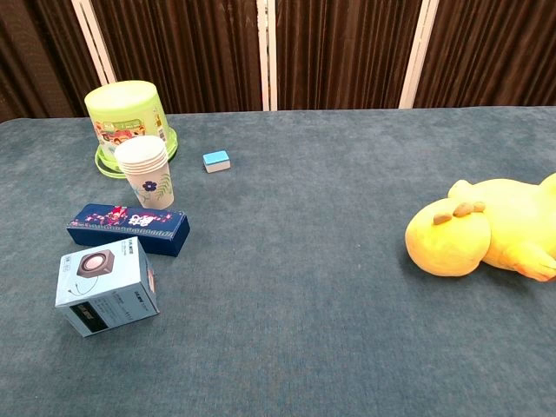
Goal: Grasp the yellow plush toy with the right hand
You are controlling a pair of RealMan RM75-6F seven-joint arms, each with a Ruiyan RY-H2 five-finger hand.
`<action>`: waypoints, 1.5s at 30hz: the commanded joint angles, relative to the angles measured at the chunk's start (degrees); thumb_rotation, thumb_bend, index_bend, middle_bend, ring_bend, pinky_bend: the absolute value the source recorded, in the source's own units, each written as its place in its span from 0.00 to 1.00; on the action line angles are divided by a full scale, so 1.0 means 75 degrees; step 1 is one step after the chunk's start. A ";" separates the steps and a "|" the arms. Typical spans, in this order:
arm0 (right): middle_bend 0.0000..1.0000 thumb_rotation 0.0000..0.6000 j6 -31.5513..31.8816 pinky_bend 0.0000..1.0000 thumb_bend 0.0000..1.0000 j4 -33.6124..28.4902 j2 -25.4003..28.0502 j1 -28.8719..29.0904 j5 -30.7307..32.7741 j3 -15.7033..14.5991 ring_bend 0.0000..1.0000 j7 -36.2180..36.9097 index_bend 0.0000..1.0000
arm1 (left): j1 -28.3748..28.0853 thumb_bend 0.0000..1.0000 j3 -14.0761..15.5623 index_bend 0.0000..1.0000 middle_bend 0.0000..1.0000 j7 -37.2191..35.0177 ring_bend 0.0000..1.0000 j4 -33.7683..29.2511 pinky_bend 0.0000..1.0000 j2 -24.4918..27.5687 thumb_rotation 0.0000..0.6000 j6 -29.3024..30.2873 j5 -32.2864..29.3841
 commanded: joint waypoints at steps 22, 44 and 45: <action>0.00 1.00 -0.0050 0.00 0.22 0.0018 -0.0024 0.0033 -0.0073 -0.0046 0.00 -0.0093 0.00 | -0.0055 0.08 -0.0003 0.00 0.00 0.0045 0.00 -0.0105 0.00 0.0042 1.00 -0.0212 -0.0160; 0.00 1.00 -0.0625 0.00 0.86 0.0409 -0.0729 0.0611 -0.0157 0.0160 0.00 -0.0386 0.00 | -0.0025 0.08 -0.0019 0.00 0.00 0.0118 0.00 -0.0168 0.00 0.0028 1.00 -0.0135 -0.0174; 0.00 1.00 -0.0675 0.00 0.90 0.0498 -0.0884 0.0708 -0.0171 0.0216 0.00 -0.0505 0.00 | -0.0025 0.08 -0.0023 0.00 0.00 0.0121 0.00 -0.0159 0.00 0.0017 1.00 -0.0125 -0.0169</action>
